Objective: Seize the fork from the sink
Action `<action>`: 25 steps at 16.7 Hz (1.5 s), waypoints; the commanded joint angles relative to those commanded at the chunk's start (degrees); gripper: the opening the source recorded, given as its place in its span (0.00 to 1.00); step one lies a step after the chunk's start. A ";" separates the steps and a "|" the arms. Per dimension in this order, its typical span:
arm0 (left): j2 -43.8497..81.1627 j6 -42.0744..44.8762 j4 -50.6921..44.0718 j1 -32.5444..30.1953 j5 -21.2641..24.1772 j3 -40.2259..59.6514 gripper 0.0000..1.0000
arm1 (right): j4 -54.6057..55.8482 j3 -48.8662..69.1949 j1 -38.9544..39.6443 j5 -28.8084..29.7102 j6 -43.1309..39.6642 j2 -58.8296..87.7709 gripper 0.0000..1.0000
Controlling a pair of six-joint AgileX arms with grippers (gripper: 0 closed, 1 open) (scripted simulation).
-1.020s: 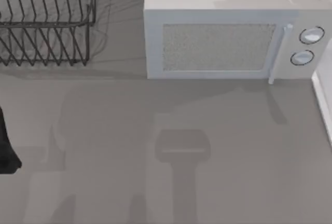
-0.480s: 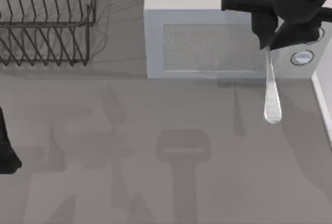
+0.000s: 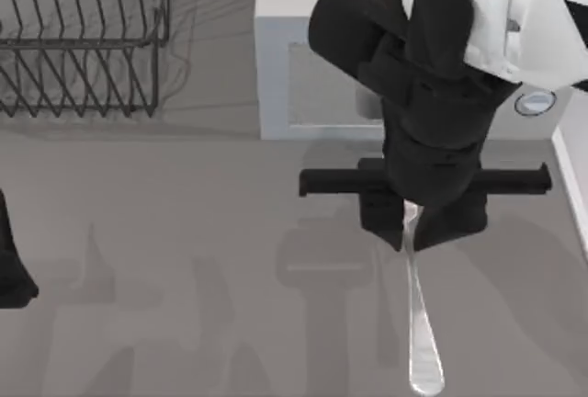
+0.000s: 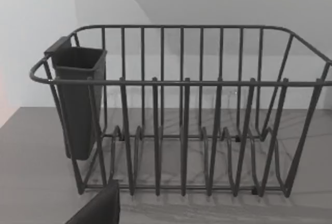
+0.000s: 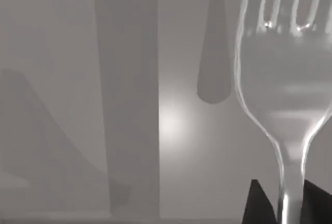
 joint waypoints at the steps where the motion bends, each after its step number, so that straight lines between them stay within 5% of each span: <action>1: 0.00 0.00 0.00 0.00 0.00 0.00 1.00 | 0.00 -0.17 0.17 -0.01 0.15 0.01 0.00; 7: 0.00 0.00 0.00 0.00 0.00 0.00 1.00 | 0.97 -0.95 -0.06 -0.07 0.14 0.23 0.00; 15: 0.00 0.00 0.00 0.00 0.00 0.00 1.00 | 21.31 -17.70 0.26 0.00 0.33 3.14 0.00; 21: 0.00 0.00 0.00 0.00 0.00 0.00 1.00 | 24.27 -20.57 0.40 0.01 0.44 3.88 0.00; 25: 0.00 0.00 0.00 0.00 0.00 0.00 1.00 | 24.27 -20.57 0.40 0.01 0.44 3.88 0.30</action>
